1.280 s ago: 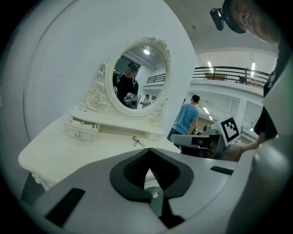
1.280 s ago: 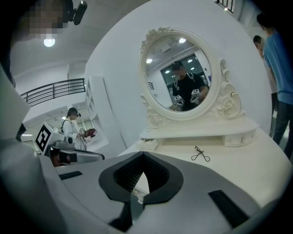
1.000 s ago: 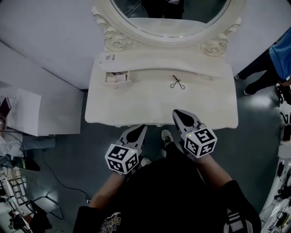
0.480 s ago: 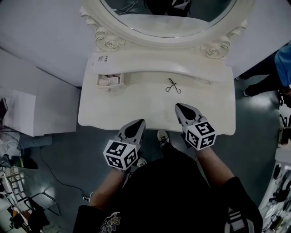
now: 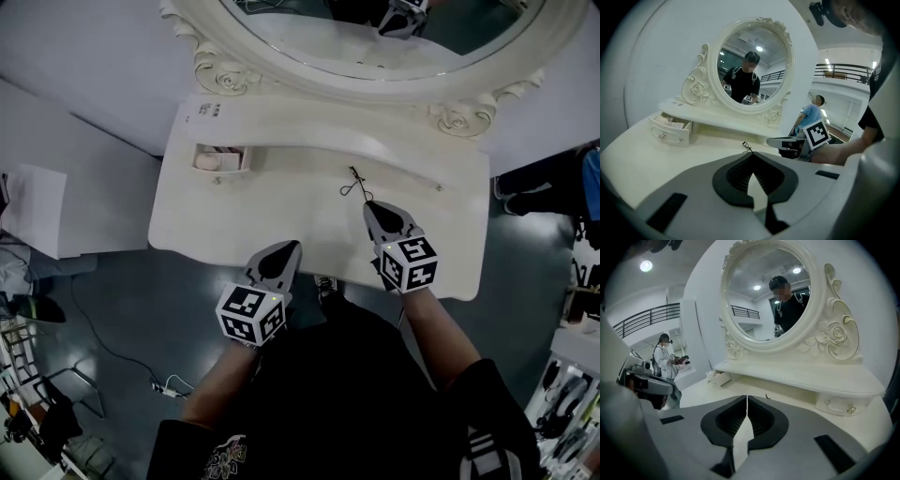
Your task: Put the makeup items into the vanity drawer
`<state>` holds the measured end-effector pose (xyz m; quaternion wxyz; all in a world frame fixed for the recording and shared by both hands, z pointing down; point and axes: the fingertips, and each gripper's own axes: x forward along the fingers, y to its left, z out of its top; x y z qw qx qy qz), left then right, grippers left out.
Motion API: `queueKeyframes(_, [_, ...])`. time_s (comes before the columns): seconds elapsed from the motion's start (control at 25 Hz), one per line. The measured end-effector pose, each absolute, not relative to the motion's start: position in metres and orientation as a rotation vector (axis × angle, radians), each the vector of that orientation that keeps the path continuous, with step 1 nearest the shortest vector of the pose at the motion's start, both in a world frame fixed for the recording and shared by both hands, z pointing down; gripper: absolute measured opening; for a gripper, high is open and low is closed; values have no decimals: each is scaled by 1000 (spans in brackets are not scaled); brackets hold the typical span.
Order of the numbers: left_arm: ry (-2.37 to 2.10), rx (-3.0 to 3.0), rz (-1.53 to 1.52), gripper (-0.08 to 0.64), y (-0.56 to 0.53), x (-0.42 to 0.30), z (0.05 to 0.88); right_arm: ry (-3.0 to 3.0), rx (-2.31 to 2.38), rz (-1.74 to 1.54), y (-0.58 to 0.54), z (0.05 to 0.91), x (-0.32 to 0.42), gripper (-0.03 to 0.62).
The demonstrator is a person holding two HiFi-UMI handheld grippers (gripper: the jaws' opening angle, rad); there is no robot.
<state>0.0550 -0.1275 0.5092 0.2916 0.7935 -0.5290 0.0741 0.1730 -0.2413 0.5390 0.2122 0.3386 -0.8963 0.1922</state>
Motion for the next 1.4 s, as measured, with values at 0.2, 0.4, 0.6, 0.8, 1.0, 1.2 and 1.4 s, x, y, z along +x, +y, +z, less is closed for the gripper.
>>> queueKeyframes(0.2, [-1436, 2065, 206, 0, -131, 56, 518, -2459, 872, 514, -260, 561, 168, 32])
queueKeyframes(0.4, [-1458, 2033, 209, 0, -135, 59, 524, -2434, 835, 472, -278, 580, 165, 34])
queueKeyframes(0.6, [-1488, 2002, 207, 0, -134, 58, 525, -2399, 786, 410, -294, 595, 161, 84])
queueKeyframes(0.8, [-1523, 1961, 204, 0, -129, 50, 529, -2338, 744, 347, -307, 615, 157, 84])
queueKeyframes(1.0, [-1539, 1947, 194, 0, -127, 47, 529, -2297, 709, 290, -318, 627, 151, 85])
queueKeyframes(1.2, [-1560, 1924, 184, 0, -121, 38, 531, -2271, 692, 292, -321, 636, 144, 84])
queueKeyframes(1.4, [-1576, 1914, 172, 0, -118, 28, 530, -2270, 716, 308, -321, 633, 141, 37])
